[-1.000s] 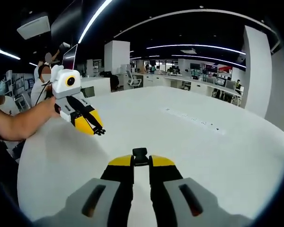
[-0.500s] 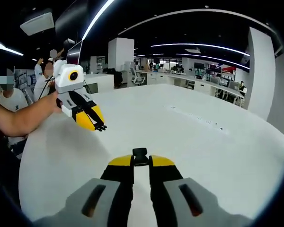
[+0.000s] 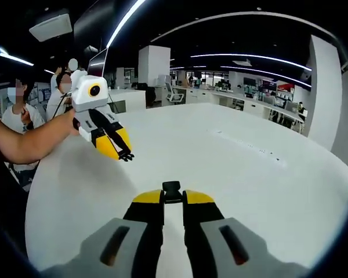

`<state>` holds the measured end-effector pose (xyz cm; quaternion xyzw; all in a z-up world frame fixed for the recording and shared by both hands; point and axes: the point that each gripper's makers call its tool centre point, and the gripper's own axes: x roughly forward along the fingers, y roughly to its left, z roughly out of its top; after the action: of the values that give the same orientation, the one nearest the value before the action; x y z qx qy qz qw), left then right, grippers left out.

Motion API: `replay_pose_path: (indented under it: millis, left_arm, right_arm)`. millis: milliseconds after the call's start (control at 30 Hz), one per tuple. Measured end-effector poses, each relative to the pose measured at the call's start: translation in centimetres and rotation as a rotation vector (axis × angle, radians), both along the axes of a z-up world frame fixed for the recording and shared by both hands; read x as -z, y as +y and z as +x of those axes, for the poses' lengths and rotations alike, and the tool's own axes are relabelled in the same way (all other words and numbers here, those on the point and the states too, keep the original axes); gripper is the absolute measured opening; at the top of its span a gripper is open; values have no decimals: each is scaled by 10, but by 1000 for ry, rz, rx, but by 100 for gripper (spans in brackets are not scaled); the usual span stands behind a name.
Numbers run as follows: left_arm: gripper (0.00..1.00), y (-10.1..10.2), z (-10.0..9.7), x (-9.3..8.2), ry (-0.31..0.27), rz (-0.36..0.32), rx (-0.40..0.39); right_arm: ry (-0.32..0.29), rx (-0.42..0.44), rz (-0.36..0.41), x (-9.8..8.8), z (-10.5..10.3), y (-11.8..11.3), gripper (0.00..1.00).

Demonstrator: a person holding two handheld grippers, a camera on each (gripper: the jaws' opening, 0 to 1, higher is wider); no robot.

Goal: Snap the two parts of the plastic buckle together until the buckle closes and remains connected.

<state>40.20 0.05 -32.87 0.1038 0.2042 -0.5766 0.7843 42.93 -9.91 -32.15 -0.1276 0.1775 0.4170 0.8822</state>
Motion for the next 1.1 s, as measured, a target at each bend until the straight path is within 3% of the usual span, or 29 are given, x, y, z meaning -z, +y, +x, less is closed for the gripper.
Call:
replay_pose_path:
  millis: [1100]
  left_arm:
    - [10, 6, -10, 10, 20, 11, 69]
  right_arm:
    - [4, -84, -4, 2, -22, 9, 10]
